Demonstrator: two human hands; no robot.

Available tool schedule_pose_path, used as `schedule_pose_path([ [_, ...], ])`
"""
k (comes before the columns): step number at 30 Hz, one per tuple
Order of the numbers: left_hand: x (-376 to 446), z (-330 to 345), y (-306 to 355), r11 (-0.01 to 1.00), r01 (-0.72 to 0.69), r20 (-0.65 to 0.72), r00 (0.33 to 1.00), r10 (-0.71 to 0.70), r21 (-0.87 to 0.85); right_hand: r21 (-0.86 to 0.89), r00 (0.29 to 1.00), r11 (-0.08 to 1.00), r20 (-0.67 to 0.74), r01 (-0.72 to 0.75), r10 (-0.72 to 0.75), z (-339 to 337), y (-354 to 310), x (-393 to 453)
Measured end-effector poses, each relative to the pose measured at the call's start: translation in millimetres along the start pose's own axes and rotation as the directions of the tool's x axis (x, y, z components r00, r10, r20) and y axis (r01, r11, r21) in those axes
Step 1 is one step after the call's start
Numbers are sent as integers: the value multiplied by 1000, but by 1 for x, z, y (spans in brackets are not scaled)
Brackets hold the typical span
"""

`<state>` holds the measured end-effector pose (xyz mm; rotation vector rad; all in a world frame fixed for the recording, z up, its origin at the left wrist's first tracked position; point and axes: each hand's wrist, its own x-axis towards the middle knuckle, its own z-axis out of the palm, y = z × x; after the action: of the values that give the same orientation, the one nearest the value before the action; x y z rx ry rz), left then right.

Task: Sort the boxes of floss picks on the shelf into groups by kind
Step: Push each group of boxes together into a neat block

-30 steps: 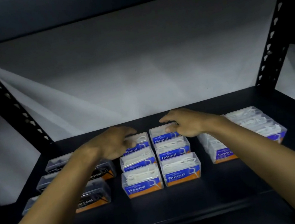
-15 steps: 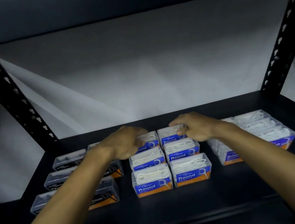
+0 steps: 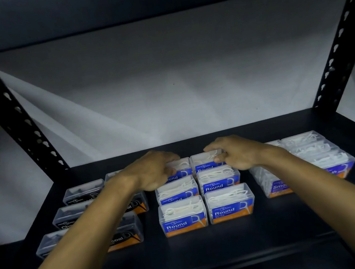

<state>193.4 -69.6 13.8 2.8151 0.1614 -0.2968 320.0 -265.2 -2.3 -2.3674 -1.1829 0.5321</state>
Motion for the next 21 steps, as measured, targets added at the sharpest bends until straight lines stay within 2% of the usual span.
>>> schedule_pose_path([
  [3,0,0,-2,999,29,-6,1000,-29,33,-18,1000,1000,17,-15,15,-1,3,2],
  [5,-6,0,-3,996,34,-80,996,-27,85,-64,1000,998,-31,0,-2,-2,6,0],
  [8,-24,1,2,989,-29,-239,969,64,147,-196,961,974,-230,110,-155,-1,3,-17],
  [10,-36,1,7,978,-76,-208,971,116,193,-301,919,937,-289,178,-268,2,-5,-31],
  [12,-40,1,10,967,-79,-92,990,103,242,-366,917,908,-253,205,-309,4,-10,-41],
  [14,-39,-1,10,963,-67,-15,997,73,262,-401,940,894,-179,198,-289,5,-13,-45],
  [18,-36,-3,12,956,-71,33,997,64,286,-401,969,900,-98,171,-227,8,-12,-45],
  [21,-37,0,16,936,-78,-8,996,86,343,-387,976,910,-92,148,-197,10,-10,-46],
])
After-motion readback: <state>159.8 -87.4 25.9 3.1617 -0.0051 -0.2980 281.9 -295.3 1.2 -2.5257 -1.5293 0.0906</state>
